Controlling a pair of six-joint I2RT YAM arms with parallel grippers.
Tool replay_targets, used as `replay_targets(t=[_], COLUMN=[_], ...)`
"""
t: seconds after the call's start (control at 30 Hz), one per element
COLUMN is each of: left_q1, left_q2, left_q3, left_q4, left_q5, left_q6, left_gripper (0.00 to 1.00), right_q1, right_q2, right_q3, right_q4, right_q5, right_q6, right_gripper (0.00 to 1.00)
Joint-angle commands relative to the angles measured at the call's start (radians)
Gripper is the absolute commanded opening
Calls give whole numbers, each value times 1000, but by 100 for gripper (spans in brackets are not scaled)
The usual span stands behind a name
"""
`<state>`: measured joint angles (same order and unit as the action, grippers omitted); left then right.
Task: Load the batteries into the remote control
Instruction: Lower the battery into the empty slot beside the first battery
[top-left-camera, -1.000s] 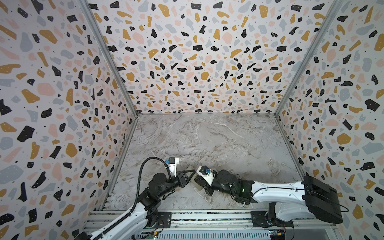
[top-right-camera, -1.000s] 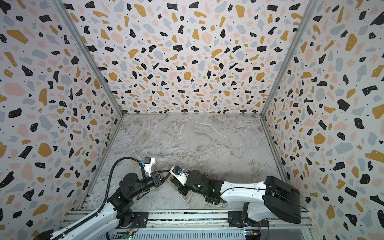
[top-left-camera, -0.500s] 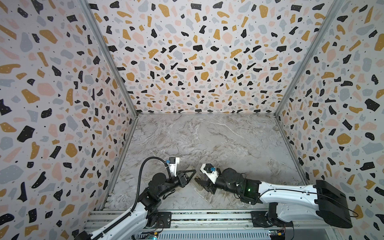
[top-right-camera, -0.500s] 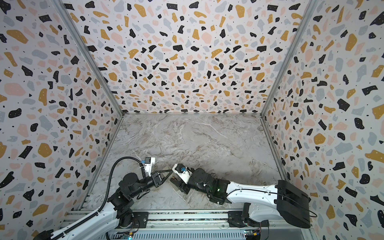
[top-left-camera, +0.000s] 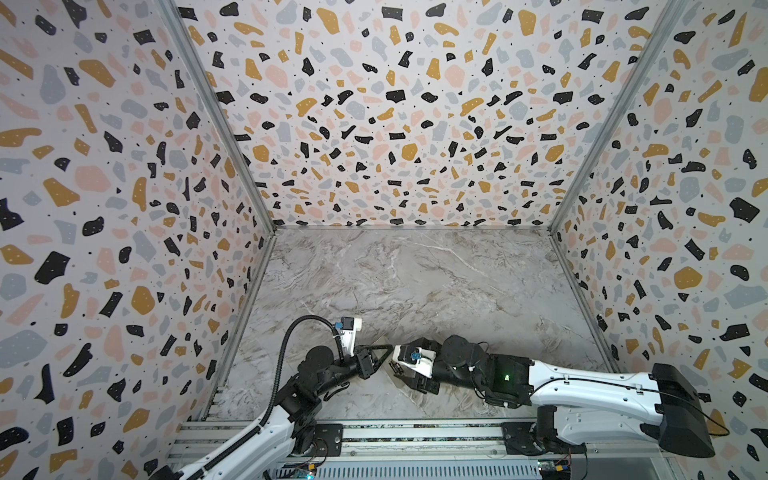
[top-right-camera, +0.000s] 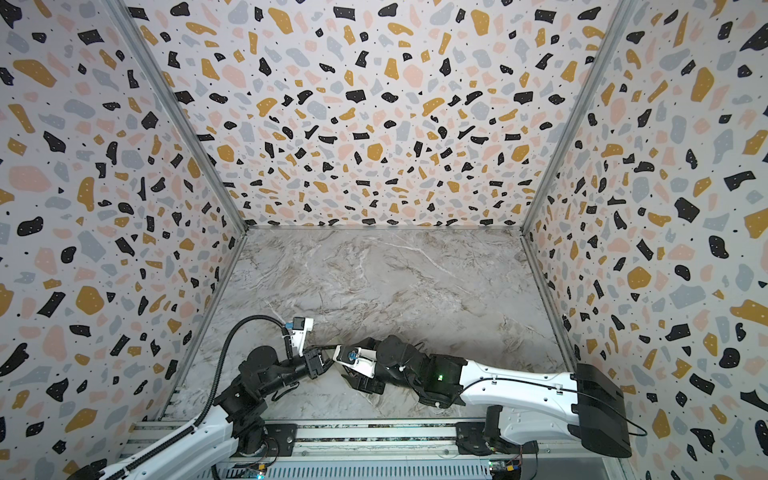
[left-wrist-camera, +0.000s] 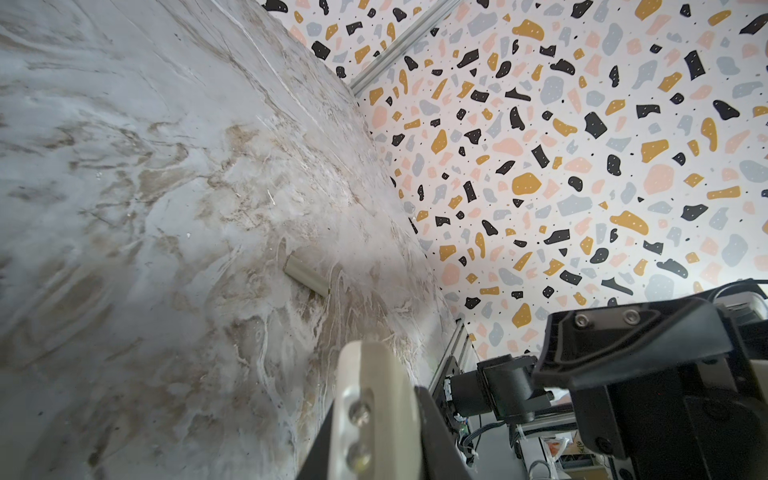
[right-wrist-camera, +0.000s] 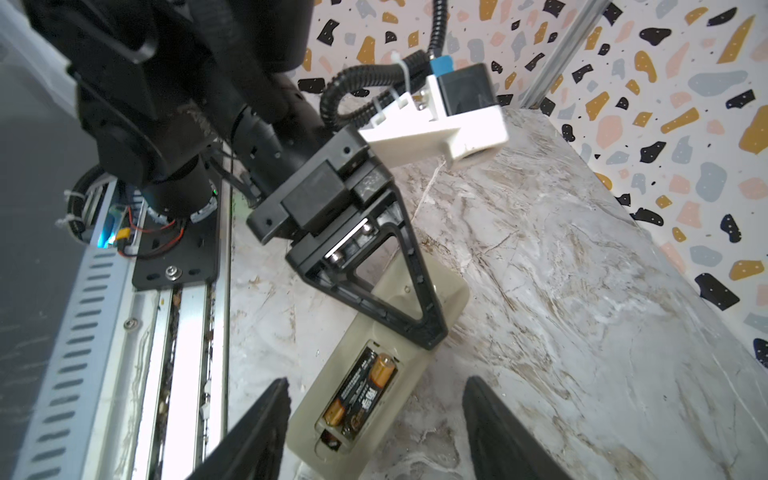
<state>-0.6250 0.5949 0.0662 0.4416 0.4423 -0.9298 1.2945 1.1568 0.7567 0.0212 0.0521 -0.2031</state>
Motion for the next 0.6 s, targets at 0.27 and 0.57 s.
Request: replay_targets(t=[0.27,0.57], left_q1=[-5,-13], left_q2=[6,5], left_q3=[47,44], left_q4=[-35,-32], left_q5=[116,126], left_q6=[70,62], left_gripper=[0,0], right_q1=[11,12], right_q2=[35,108], right_q3=[104,148], right_q4=[-225,-244], right_q5=[-74,-54], right_q6=[-249,-319], right_gripper=[59,46])
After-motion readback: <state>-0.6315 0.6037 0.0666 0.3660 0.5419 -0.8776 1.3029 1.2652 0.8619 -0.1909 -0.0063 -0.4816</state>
